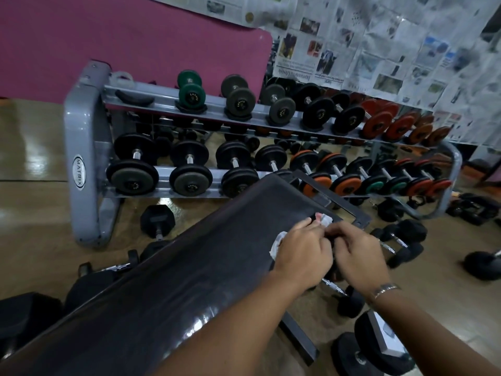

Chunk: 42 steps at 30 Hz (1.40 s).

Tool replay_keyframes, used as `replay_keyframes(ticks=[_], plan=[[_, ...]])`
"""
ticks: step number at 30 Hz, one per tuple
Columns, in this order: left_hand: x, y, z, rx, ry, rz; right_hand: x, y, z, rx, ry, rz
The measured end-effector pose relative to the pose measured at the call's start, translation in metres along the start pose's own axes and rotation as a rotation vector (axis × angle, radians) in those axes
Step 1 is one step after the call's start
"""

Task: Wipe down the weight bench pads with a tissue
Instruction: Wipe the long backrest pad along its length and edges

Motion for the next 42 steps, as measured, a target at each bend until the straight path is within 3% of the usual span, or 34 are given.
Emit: replay_keyframes(ticks=[3,7,9,11,13,16,18,20,24,29,42], plan=[[0.013,0.002,-0.006,0.282,-0.216,-0.016,-0.01,-0.006,0.006,-0.032,-0.091,-0.016],[0.021,0.001,-0.007,0.615,-0.973,-0.128,-0.026,-0.006,0.013,-0.174,-0.094,0.114],[0.025,0.0,-0.011,0.694,-1.285,-0.115,-0.029,-0.002,0.014,-0.206,-0.165,0.146],[0.037,-0.001,-0.009,0.703,-1.355,-0.091,-0.026,0.002,0.013,-0.182,-0.278,0.143],[0.049,0.0,0.004,0.632,-1.161,-0.14,-0.022,0.009,0.011,-0.124,-0.381,0.152],[0.074,-0.006,0.034,0.405,-0.572,-0.356,-0.01,0.024,0.011,-0.044,-0.445,0.141],[0.085,-0.013,0.054,0.249,-0.184,-0.386,0.0,0.045,0.012,-0.011,-0.386,0.096],[0.085,-0.019,0.075,0.145,0.042,-0.358,0.002,0.076,0.013,0.029,-0.313,0.113],[0.074,-0.027,0.094,0.104,0.138,-0.341,-0.022,0.14,0.015,0.091,-0.24,0.224],[0.067,-0.03,0.096,0.064,0.163,-0.36,-0.076,0.183,0.015,0.025,-0.044,0.353],[0.062,-0.027,0.101,0.034,0.273,-0.359,-0.104,0.191,0.012,0.023,0.005,0.369]])
Point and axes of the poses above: each hand's wrist, its own y-axis towards the middle knuckle, its own x-axis out of the back of the hand, z = x × y, the point moved 3 cm from there along y, towards the middle knuckle, and after that the axes turned 3 degrees about -x, right-handed, at the moved point
